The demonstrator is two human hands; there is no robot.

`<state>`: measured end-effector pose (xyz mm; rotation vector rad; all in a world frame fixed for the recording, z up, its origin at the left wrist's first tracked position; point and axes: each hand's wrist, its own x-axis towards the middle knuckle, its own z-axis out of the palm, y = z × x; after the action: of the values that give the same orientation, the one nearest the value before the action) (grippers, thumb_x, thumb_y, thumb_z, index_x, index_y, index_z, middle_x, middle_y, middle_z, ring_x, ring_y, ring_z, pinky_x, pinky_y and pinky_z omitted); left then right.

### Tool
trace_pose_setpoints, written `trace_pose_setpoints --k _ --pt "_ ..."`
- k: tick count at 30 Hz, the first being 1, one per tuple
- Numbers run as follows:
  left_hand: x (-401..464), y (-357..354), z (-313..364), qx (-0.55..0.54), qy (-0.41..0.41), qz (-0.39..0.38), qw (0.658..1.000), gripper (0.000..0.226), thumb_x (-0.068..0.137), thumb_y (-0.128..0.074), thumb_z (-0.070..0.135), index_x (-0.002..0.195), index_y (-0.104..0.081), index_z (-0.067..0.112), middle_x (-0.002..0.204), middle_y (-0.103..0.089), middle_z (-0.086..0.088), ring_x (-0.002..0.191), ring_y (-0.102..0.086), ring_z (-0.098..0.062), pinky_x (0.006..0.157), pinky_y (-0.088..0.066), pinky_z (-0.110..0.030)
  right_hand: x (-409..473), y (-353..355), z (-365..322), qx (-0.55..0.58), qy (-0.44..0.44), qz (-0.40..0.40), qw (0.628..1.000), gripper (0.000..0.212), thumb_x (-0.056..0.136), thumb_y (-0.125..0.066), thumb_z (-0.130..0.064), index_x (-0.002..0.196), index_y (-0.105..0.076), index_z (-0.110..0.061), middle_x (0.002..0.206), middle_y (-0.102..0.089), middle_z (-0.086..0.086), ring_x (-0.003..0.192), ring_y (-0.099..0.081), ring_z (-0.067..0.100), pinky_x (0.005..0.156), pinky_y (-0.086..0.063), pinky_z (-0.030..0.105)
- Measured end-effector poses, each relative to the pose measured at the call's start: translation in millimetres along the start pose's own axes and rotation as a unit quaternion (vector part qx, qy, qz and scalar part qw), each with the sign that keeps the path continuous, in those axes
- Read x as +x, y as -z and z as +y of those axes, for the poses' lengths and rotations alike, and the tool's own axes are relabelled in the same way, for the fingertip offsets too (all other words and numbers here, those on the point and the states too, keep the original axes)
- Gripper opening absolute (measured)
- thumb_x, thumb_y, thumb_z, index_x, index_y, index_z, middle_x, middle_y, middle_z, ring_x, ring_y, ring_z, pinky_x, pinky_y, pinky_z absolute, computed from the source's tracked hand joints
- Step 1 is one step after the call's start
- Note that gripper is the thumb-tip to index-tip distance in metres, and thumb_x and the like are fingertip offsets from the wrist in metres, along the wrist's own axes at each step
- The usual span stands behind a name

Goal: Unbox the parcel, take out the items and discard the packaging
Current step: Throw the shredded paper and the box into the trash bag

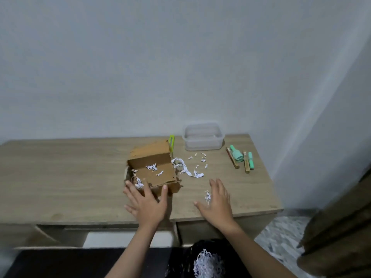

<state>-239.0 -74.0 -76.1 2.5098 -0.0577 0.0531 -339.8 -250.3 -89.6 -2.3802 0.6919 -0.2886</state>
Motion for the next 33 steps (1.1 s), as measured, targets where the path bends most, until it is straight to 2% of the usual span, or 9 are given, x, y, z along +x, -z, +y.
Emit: trace_pose_setpoints --k 5,12,15,17,20,23,25,27,33 --pt "23 2 -13 -0.031 0.038 0.034 0.998 0.083 0.074 -0.030 0.073 0.145 -0.024 0.031 0.154 0.021 -0.019 0.142 0.021 -0.032 0.110 -0.001 -0.063 44 -10 -4 -0.075 0.022 -0.022 0.997 0.105 0.070 -0.055 -0.072 0.148 -0.008 -0.019 0.159 -0.001 0.014 0.147 0.004 0.028 0.117 -0.002 0.049" --pt "28 -9 -17 -0.065 0.017 0.087 0.994 0.080 0.075 -0.034 0.071 0.143 -0.026 0.029 0.154 0.018 -0.019 0.144 0.010 -0.034 0.109 -0.009 -0.063 114 -22 -20 -0.102 0.042 -0.048 0.993 0.130 0.048 -0.054 -0.088 0.149 -0.003 -0.023 0.158 -0.001 0.016 0.146 0.005 0.032 0.117 0.000 0.049" --pt "32 -11 -17 -0.067 0.021 0.096 0.993 0.080 0.074 -0.035 0.071 0.142 -0.027 0.030 0.155 0.017 -0.017 0.144 0.002 -0.037 0.109 -0.012 -0.063 134 -29 -29 -0.107 0.048 -0.072 0.991 0.131 0.046 -0.053 -0.089 0.148 -0.004 -0.023 0.158 -0.002 0.017 0.146 0.006 0.033 0.115 0.002 0.052" --pt "32 -12 -17 -0.069 0.021 0.103 0.992 0.079 0.074 -0.037 0.070 0.142 -0.028 0.030 0.155 0.016 -0.017 0.144 -0.001 -0.037 0.109 -0.014 -0.063 142 -35 -33 -0.110 0.070 -0.075 0.989 0.120 0.053 -0.051 -0.088 0.148 -0.011 -0.026 0.157 -0.010 0.015 0.146 0.001 0.031 0.115 -0.001 0.053" --pt "33 -12 -18 -0.065 0.016 0.107 0.992 0.078 0.075 -0.037 0.070 0.142 -0.028 0.030 0.155 0.017 -0.015 0.144 -0.002 -0.036 0.109 -0.015 -0.062 148 -41 -33 -0.072 0.141 -0.069 0.985 0.068 0.074 -0.058 -0.065 0.133 -0.046 -0.033 0.141 -0.041 0.008 0.137 -0.028 0.028 0.111 -0.020 0.047" --pt "33 -12 -19 -0.064 0.010 0.111 0.992 0.077 0.076 -0.038 0.069 0.140 -0.031 0.029 0.156 0.018 -0.012 0.144 -0.002 -0.036 0.109 -0.014 -0.062 144 -44 -30 -0.005 0.184 -0.046 0.982 0.022 0.084 -0.063 -0.037 0.095 -0.069 -0.019 0.105 -0.058 0.003 0.107 -0.053 0.026 0.081 -0.043 0.033" --pt "33 -12 -19 -0.063 0.010 0.112 0.992 0.076 0.075 -0.039 0.070 0.139 -0.034 0.028 0.156 0.017 -0.012 0.144 -0.004 -0.037 0.109 -0.015 -0.062 141 -45 -27 0.001 0.193 -0.025 0.981 0.015 0.086 -0.061 -0.025 0.083 -0.066 -0.011 0.089 -0.059 0.004 0.092 -0.056 0.028 0.066 -0.044 0.032" --pt "32 -13 -18 -0.066 0.012 0.116 0.991 0.077 0.074 -0.039 0.070 0.137 -0.037 0.026 0.156 0.015 -0.013 0.144 -0.005 -0.037 0.109 -0.016 -0.062 135 -42 -26 -0.006 0.198 0.002 0.980 0.017 0.086 -0.055 -0.020 0.077 -0.061 -0.007 0.080 -0.057 0.008 0.083 -0.055 0.030 0.062 -0.044 0.034" --pt "32 -11 -18 -0.064 0.019 0.118 0.991 0.078 0.074 -0.038 0.072 0.135 -0.039 0.023 0.156 0.012 -0.015 0.142 -0.010 -0.038 0.109 -0.019 -0.060 116 -29 -16 -0.121 0.192 0.063 0.972 0.028 0.078 -0.034 -0.028 0.063 -0.052 -0.011 0.059 -0.059 0.008 0.049 -0.056 0.032 0.041 -0.035 0.028"
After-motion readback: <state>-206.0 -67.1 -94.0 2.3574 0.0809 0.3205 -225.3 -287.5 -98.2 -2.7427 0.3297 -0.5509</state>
